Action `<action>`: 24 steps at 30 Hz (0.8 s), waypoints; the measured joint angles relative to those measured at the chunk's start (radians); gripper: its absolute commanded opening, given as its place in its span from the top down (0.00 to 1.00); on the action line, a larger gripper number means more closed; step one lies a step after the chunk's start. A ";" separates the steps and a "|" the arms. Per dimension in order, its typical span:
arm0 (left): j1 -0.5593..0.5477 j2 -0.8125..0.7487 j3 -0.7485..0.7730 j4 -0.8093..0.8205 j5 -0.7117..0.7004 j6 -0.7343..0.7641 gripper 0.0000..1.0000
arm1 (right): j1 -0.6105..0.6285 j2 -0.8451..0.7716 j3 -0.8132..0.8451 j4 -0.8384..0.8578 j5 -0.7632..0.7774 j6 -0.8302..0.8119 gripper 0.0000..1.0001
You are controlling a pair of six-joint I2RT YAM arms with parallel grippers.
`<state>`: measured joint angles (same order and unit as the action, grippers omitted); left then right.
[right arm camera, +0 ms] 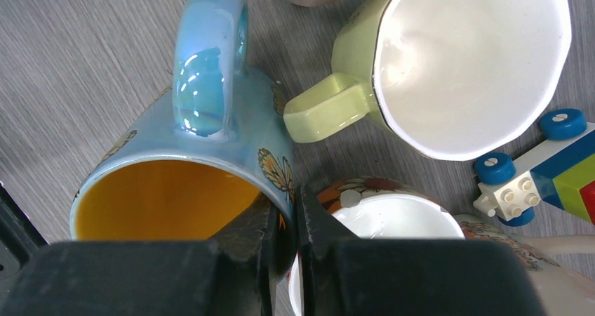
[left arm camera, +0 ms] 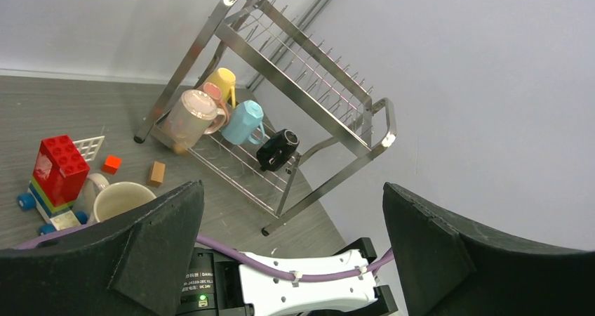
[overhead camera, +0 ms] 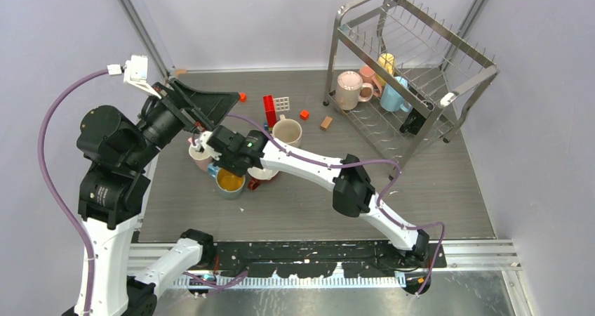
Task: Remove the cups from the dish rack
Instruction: Place the cup at the center of the board.
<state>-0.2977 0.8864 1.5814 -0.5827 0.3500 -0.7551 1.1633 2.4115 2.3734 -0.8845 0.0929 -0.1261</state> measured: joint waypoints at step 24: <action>0.000 0.010 -0.016 0.002 0.001 -0.002 0.00 | 0.000 -0.016 0.041 0.068 -0.001 0.095 0.57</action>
<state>-0.2977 0.8967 1.5658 -0.5808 0.3508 -0.7570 1.1633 2.3955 2.4142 -0.8162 0.0917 -0.0315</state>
